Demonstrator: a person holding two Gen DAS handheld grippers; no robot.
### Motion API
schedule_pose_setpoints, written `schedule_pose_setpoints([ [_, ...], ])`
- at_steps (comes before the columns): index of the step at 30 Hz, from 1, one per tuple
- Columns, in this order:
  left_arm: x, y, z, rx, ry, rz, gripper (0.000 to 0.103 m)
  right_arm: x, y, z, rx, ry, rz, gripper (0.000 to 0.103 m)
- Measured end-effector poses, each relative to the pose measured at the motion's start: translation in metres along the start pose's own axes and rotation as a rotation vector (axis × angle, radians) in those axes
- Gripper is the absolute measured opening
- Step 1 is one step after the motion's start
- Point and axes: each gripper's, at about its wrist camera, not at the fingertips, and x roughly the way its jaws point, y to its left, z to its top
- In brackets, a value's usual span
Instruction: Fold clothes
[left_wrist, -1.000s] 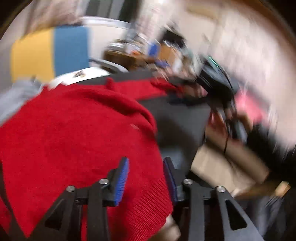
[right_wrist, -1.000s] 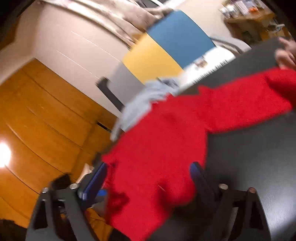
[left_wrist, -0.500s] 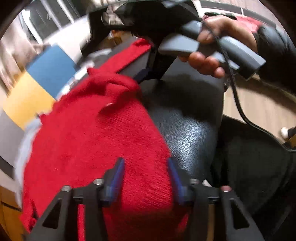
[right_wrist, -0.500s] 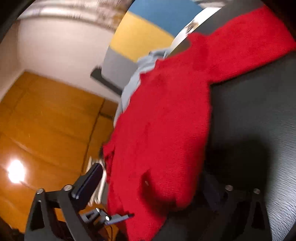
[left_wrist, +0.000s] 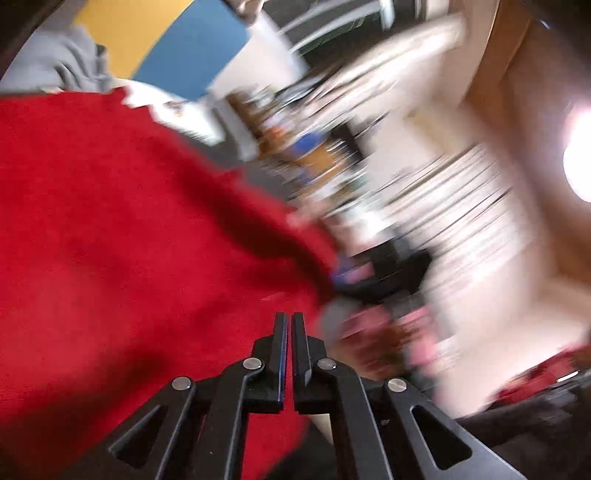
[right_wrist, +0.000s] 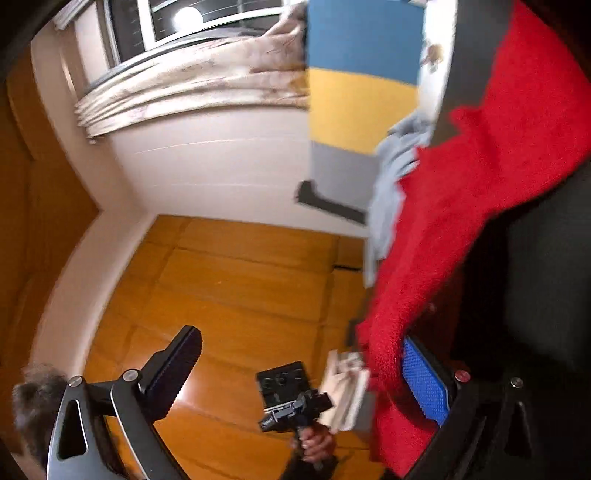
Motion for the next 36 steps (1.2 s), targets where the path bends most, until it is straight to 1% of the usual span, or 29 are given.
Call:
schedule_pose_setpoints([
  [1,0.01,-0.002,-0.004,0.036,0.033,0.094,0.003,-0.008,0.001,-0.003,-0.005,-0.012,-0.029,0.103],
  [3,0.033,0.003,-0.015,0.094,0.117,0.276,0.005,-0.02,0.006,-0.005,-0.019,-0.036,-0.055,0.103],
  [4,0.042,0.006,-0.02,0.117,0.15,0.351,0.005,-0.023,0.01,-0.006,-0.016,-0.036,-0.019,0.103],
  [5,0.045,0.007,-0.026,0.144,0.144,0.387,0.005,-0.024,0.014,-0.008,-0.015,-0.034,0.012,0.103],
  [6,0.047,0.008,-0.03,0.163,0.138,0.418,0.006,-0.022,0.02,-0.008,-0.036,-0.026,0.002,0.103],
  [8,0.044,0.01,-0.031,0.146,0.13,0.445,0.006,-0.017,0.033,-0.009,-0.081,-0.008,-0.028,0.103],
  [10,0.047,0.015,-0.031,0.163,0.116,0.498,0.01,-0.006,0.041,-0.01,-0.168,0.033,-0.213,0.103],
  [12,0.047,0.019,-0.031,0.162,0.101,0.515,0.012,0.001,0.036,-0.006,-0.231,0.091,-0.464,0.103],
  [15,0.05,0.038,-0.022,0.08,0.084,0.448,0.011,0.023,-0.002,-0.02,-0.219,0.215,-0.662,0.103],
  [16,0.049,0.042,-0.022,0.048,0.076,0.424,0.011,0.03,-0.013,-0.025,-0.214,0.254,-0.717,0.103],
  [18,0.052,0.05,-0.017,0.0,0.062,0.394,0.011,0.05,-0.029,-0.039,-0.195,0.303,-0.666,0.103],
  [20,0.058,0.056,-0.014,-0.025,0.053,0.389,0.011,0.072,-0.038,-0.05,-0.169,0.328,-0.608,0.103],
  [22,0.06,0.054,-0.016,-0.035,0.056,0.402,0.011,0.088,-0.043,-0.052,-0.028,0.341,-0.316,0.103],
  [24,0.07,0.05,-0.015,-0.012,0.065,0.424,0.011,0.085,-0.032,-0.046,0.07,0.271,-0.025,0.103],
  [25,0.074,0.048,-0.014,-0.001,0.069,0.434,0.011,0.079,-0.018,-0.041,0.079,0.23,0.108,0.103],
  [27,0.078,0.045,-0.014,0.002,0.068,0.437,0.01,0.059,0.017,-0.032,0.028,0.177,0.247,0.103],
  [29,0.081,0.044,-0.014,-0.003,0.068,0.433,0.01,0.029,0.054,-0.024,-0.049,0.124,0.276,0.103],
  [30,0.083,0.043,-0.014,-0.001,0.07,0.434,0.01,0.015,0.069,-0.023,-0.091,0.107,0.248,0.103],
  [32,0.086,0.039,-0.015,0.011,0.078,0.439,0.01,-0.013,0.089,-0.019,-0.172,0.08,0.108,0.103],
  [33,0.088,0.038,-0.015,0.015,0.079,0.441,0.01,-0.024,0.093,-0.021,-0.182,0.064,0.092,0.103],
  [35,0.093,0.034,-0.016,0.022,0.081,0.447,0.01,-0.051,0.099,-0.02,-0.218,0.012,0.025,0.103],
  [36,0.095,0.031,-0.017,0.026,0.082,0.45,0.01,-0.057,0.101,-0.022,-0.24,-0.018,-0.037,0.103],
])
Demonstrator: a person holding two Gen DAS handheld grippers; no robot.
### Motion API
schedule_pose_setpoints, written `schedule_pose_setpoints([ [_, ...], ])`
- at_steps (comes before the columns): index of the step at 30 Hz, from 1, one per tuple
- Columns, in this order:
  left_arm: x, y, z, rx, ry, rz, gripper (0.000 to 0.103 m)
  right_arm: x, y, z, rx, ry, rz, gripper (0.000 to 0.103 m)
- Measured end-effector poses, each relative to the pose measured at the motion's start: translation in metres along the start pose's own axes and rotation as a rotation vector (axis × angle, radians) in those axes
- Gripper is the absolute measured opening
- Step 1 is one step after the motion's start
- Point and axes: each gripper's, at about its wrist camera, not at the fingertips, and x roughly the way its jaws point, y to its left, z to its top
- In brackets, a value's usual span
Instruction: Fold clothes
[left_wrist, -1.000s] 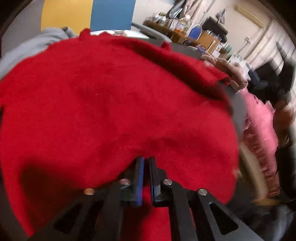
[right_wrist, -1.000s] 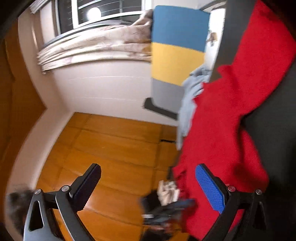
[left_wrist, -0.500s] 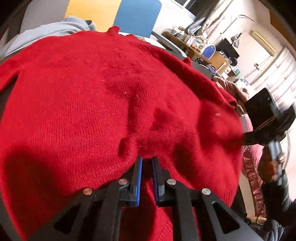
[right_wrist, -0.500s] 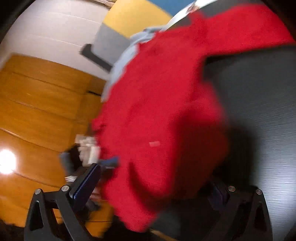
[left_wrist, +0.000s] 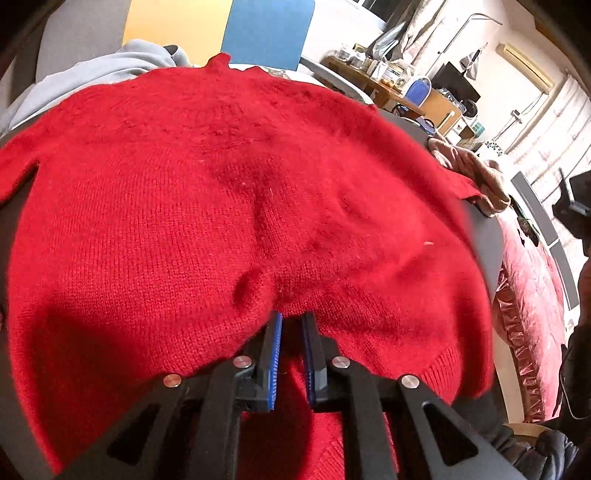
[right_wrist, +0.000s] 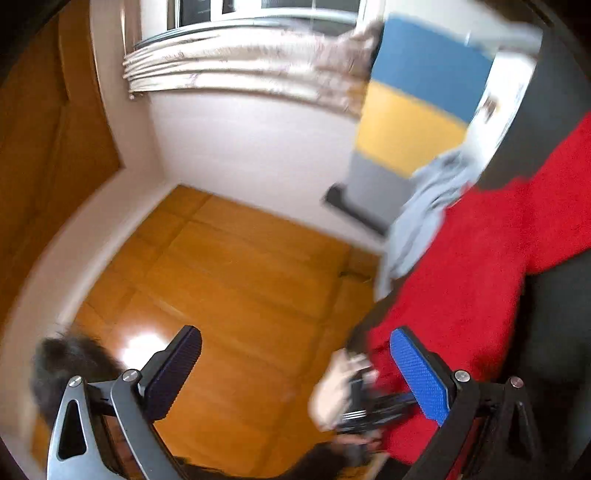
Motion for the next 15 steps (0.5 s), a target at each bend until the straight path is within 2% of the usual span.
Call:
schedule_pose_setpoints([
  [2,-0.001,-0.008,-0.002,0.02,-0.009,0.024,0.011,-0.012,0.0,-0.003,-0.022,-0.037,-0.101,0.103],
  [4,-0.008,-0.013,-0.003,0.04,-0.03,0.042,0.016,-0.009,-0.005,-0.015,-0.021,-0.014,-0.144,0.103],
  [7,-0.026,-0.009,0.003,0.081,-0.113,0.097,0.019,0.035,-0.014,-0.034,-0.077,0.118,-0.28,0.103],
  [9,-0.033,-0.004,0.002,0.102,-0.152,0.204,0.022,0.08,-0.03,-0.052,-0.119,0.209,-0.375,0.103],
  [11,-0.028,0.003,-0.002,0.084,-0.114,0.247,0.024,0.121,-0.049,-0.065,-0.184,0.283,-0.491,0.103],
  [13,-0.029,0.01,-0.014,0.061,-0.122,0.24,0.026,0.145,-0.07,-0.088,-0.26,0.386,-0.608,0.103],
  [15,-0.036,0.01,-0.026,0.054,-0.103,0.263,0.026,0.166,-0.095,-0.108,-0.324,0.499,-0.71,0.103],
])
